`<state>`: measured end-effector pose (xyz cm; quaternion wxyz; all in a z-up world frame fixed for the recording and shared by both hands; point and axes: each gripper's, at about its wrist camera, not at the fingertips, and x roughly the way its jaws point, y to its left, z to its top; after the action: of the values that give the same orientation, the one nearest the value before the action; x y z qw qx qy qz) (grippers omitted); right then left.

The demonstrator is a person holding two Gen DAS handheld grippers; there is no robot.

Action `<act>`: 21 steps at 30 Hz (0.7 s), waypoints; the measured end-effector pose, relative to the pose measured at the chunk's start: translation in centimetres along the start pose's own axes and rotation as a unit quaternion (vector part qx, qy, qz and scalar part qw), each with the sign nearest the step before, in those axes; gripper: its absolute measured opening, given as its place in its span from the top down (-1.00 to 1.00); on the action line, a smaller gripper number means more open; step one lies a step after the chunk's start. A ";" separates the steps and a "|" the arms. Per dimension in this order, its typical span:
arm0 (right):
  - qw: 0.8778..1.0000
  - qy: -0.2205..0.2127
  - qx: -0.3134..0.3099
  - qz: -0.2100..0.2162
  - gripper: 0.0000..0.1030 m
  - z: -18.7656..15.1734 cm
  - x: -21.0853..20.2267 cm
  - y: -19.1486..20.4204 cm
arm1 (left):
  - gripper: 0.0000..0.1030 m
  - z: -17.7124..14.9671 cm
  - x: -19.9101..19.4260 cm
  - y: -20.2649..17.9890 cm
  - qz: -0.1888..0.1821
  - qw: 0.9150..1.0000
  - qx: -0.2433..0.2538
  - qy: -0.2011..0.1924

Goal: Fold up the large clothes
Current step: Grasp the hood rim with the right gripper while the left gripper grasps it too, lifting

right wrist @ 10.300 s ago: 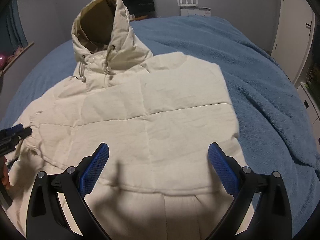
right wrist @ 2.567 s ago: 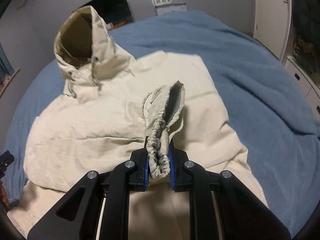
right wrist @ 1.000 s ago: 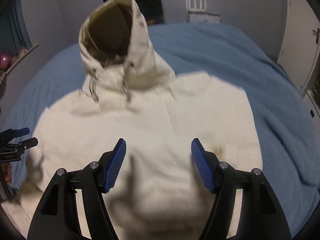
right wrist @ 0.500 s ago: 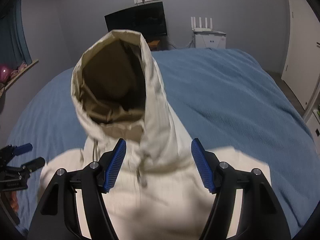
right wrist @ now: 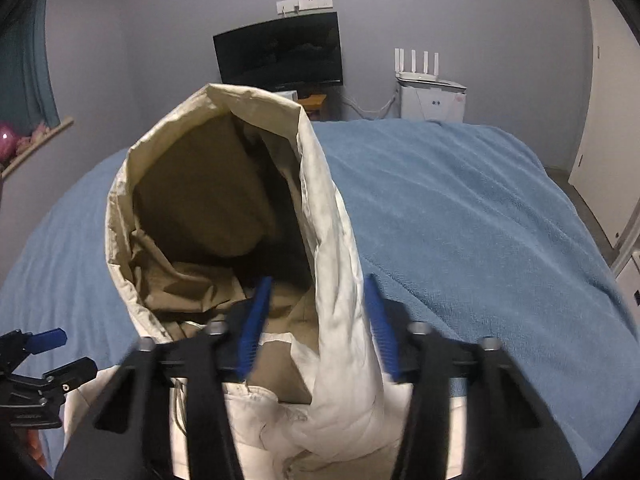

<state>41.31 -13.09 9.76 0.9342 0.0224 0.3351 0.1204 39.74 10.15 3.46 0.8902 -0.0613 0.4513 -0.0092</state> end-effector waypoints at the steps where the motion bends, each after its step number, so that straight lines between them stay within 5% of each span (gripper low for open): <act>1: 1.000 -0.003 -0.005 -0.005 0.72 -0.2 -0.1 -0.1 | -0.62 0.1 0.0 -0.1 0.001 1.000 0.000 0.000; 4: 1.000 -0.018 -0.014 0.006 0.89 -1.1 -1.3 -0.6 | -0.62 0.6 0.1 -0.1 0.000 1.000 -0.005 -0.006; 11: 0.993 -0.061 -0.095 0.013 0.92 -4.9 -5.0 -0.8 | -0.55 1.7 -0.2 -1.4 0.044 0.996 0.046 -0.056; 19: 0.994 -0.045 -0.097 0.039 0.92 -7.3 -5.7 -1.5 | -0.44 2.7 -0.9 -2.0 0.073 0.990 0.053 -0.110; 20: 0.993 -0.044 -0.100 0.041 0.92 -7.7 -5.8 -1.5 | -0.39 2.7 -0.8 -2.2 0.077 0.989 0.059 -0.108; 21: 0.993 -0.044 -0.101 0.042 0.92 -7.9 -5.9 -1.3 | -0.12 2.7 -0.7 -2.3 0.080 0.989 0.066 -0.106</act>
<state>32.16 -16.10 7.16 0.9397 -0.0530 0.2785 0.1913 41.57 8.19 5.85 0.9329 0.0329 0.3566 0.0387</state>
